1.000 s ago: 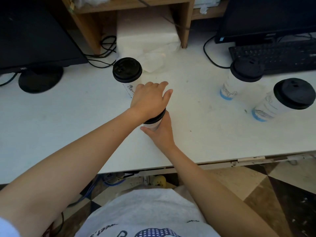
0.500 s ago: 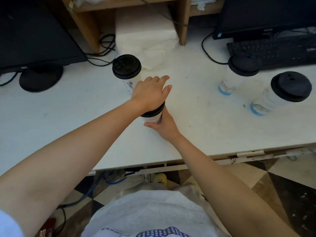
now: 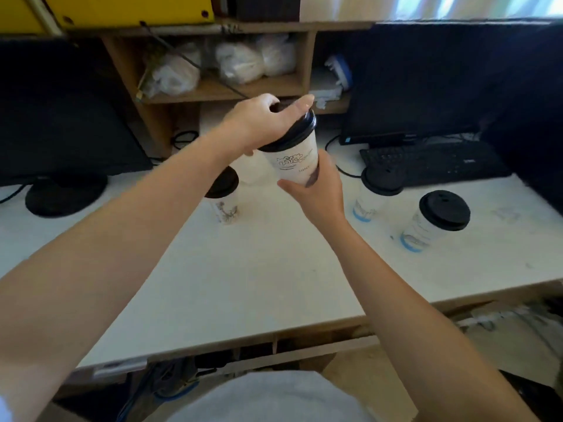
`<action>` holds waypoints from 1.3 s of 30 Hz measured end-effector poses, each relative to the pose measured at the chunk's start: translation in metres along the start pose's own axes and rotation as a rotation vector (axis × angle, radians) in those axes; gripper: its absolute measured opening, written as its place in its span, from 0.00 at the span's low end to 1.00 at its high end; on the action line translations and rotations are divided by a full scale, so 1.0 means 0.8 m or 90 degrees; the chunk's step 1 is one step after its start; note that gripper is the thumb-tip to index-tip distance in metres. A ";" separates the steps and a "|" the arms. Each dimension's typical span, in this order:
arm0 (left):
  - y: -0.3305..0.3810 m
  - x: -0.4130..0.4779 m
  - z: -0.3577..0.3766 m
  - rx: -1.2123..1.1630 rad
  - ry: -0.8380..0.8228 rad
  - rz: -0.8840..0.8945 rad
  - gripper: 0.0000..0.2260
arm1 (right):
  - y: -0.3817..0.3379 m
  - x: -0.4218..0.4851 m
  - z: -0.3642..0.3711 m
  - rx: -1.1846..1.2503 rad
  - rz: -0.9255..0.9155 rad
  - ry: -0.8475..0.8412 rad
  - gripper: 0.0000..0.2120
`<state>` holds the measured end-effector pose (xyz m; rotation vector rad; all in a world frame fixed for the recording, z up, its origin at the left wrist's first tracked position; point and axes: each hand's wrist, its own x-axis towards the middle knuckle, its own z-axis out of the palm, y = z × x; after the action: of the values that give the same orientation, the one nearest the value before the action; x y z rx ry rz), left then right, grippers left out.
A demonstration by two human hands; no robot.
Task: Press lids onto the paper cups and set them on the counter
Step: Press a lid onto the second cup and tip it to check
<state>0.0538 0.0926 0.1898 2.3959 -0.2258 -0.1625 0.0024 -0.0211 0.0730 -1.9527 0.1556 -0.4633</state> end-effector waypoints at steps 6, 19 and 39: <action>0.011 0.001 -0.020 -0.192 -0.041 0.001 0.31 | -0.032 0.029 -0.031 -0.189 -0.137 0.012 0.35; -0.062 -0.013 0.023 -0.422 -0.042 0.237 0.30 | -0.046 0.060 -0.095 0.225 0.364 -0.237 0.27; -0.047 0.027 0.023 -0.573 -0.173 -0.037 0.25 | -0.013 0.085 -0.122 0.375 0.131 -0.303 0.25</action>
<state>0.0758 0.1039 0.1498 1.4810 -0.1585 -0.5009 0.0260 -0.1210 0.1335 -1.3974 -0.0819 0.0986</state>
